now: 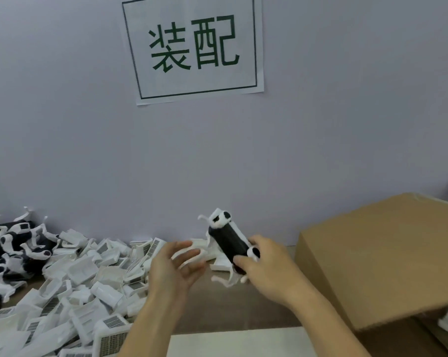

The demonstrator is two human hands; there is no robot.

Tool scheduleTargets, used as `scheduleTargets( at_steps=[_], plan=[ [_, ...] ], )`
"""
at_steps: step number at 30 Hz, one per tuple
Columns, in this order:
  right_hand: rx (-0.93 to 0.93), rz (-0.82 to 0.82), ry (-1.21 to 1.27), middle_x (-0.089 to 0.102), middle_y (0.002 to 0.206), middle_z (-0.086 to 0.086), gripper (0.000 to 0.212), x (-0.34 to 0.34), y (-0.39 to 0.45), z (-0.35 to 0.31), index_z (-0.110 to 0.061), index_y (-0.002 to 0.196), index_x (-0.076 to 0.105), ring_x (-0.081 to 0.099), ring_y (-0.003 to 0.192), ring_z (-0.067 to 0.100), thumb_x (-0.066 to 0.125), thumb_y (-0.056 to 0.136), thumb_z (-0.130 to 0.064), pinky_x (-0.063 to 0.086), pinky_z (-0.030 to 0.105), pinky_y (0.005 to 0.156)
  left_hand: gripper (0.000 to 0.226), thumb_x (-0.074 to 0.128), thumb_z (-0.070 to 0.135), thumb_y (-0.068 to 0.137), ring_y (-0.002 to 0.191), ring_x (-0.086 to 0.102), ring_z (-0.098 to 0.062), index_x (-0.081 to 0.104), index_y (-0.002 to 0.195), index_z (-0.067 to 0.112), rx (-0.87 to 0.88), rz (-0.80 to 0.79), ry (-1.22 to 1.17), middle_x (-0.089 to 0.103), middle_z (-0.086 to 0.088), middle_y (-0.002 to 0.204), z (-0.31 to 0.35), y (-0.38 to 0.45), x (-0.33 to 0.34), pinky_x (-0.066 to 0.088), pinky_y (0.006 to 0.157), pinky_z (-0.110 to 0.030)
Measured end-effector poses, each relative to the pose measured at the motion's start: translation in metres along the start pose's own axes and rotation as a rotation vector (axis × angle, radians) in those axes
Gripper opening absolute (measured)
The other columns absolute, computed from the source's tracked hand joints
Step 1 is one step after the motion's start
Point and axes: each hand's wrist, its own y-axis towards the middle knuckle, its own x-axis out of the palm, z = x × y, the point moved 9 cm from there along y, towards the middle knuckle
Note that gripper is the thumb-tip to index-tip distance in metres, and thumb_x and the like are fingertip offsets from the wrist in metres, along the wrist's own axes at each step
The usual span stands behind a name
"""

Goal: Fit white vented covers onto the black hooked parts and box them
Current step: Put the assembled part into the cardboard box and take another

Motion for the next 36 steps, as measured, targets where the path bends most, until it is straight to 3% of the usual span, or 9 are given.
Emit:
scheduleTargets(
  at_steps=[2,7,13,17,20,23,28,32,36],
  plan=[
    [0.083,0.095,0.263,0.072,0.085,0.005,0.007,-0.022,0.002,0.002,-0.016,0.094,0.065,0.072,0.066,0.022,0.063,0.093,-0.023,0.059,0.039,0.063,0.017,0.051,0.015,0.097,0.054,0.055,-0.023,0.063,0.091,0.004,-0.018,0.093,0.075,0.064,-0.013,0.078,-0.02,0.002,-0.009,0.05,0.057,-0.033],
    [0.109,0.491,0.859,0.07,0.083,0.014,0.02,-0.12,-0.006,0.007,-0.004,0.095,0.063,0.068,0.056,0.018,0.048,0.103,-0.015,0.057,0.029,0.059,0.016,0.05,0.011,0.098,0.04,0.051,-0.018,0.063,0.091,0.006,-0.041,0.085,0.306,0.061,-0.011,0.069,-0.058,0.012,-0.005,0.037,0.043,-0.024],
    [0.106,0.919,1.11,0.046,0.143,0.016,0.038,-0.222,-0.052,0.05,-0.017,0.14,0.042,0.058,0.099,0.027,0.032,0.107,-0.033,0.05,0.034,0.092,0.014,0.054,0.009,0.097,0.042,0.049,-0.02,0.065,0.092,0.003,0.023,0.05,0.432,0.062,-0.015,0.069,-0.062,0.024,-0.005,0.034,0.046,-0.026],
    [0.21,0.718,0.737,0.065,0.095,0.018,0.021,-0.184,-0.036,0.037,-0.015,0.092,0.055,0.061,0.069,0.024,0.037,0.102,-0.018,0.045,0.031,0.063,0.018,0.05,0.001,0.098,0.044,0.048,-0.017,0.065,0.088,0.003,0.06,-0.011,0.577,0.061,-0.009,0.061,-0.063,0.014,0.007,0.033,0.042,-0.023],
    [0.178,0.505,0.49,0.07,0.073,0.006,0.022,-0.123,-0.017,0.017,-0.017,0.086,0.067,0.063,0.059,0.018,0.047,0.096,-0.013,0.043,0.028,0.058,0.022,0.05,0.0,0.095,0.054,0.055,-0.016,0.067,0.085,0.009,0.13,-0.088,0.749,0.067,-0.004,0.067,-0.059,-0.003,0.023,0.042,0.05,-0.027],
    [0.193,0.239,0.334,0.071,0.065,0.002,0.025,-0.039,-0.005,0.017,-0.01,0.085,0.071,0.063,0.053,0.013,0.048,0.093,-0.01,0.045,0.027,0.055,0.023,0.053,0.009,0.095,0.069,0.061,-0.012,0.065,0.082,0.022,0.337,-0.135,0.916,0.069,0.002,0.08,-0.023,-0.02,0.046,0.048,0.066,-0.025],
    [0.247,0.05,0.205,0.072,0.074,0.006,0.027,0.046,-0.008,0.054,-0.018,0.092,0.073,0.066,0.063,0.021,0.051,0.093,-0.002,0.053,0.032,0.063,0.01,0.052,0.027,0.095,0.079,0.06,-0.008,0.062,0.09,0.029,0.584,-0.208,1.302,0.064,0.013,0.089,0.048,-0.019,0.066,0.05,0.073,-0.027],
    [0.257,0.099,0.224,0.069,0.056,0.006,0.03,0.039,-0.003,0.066,-0.026,0.092,0.068,0.058,0.045,0.019,0.051,0.088,-0.002,0.043,0.025,0.048,0.032,0.047,0.034,0.099,0.118,0.049,-0.028,0.053,0.127,0.021,0.557,-0.231,1.917,0.052,-0.005,0.128,0.074,0.018,0.04,0.045,0.092,-0.041],
    [0.26,0.088,0.217,0.069,0.056,0.004,0.029,0.045,-0.001,0.069,-0.024,0.09,0.067,0.058,0.049,0.025,0.051,0.088,0.0,0.045,0.032,0.056,0.055,0.051,0.041,0.096,0.135,0.036,-0.036,0.035,0.146,0.024,0.326,-0.07,2.349,0.038,-0.007,0.147,0.123,0.069,-0.034,0.04,0.105,-0.052]
  ],
)
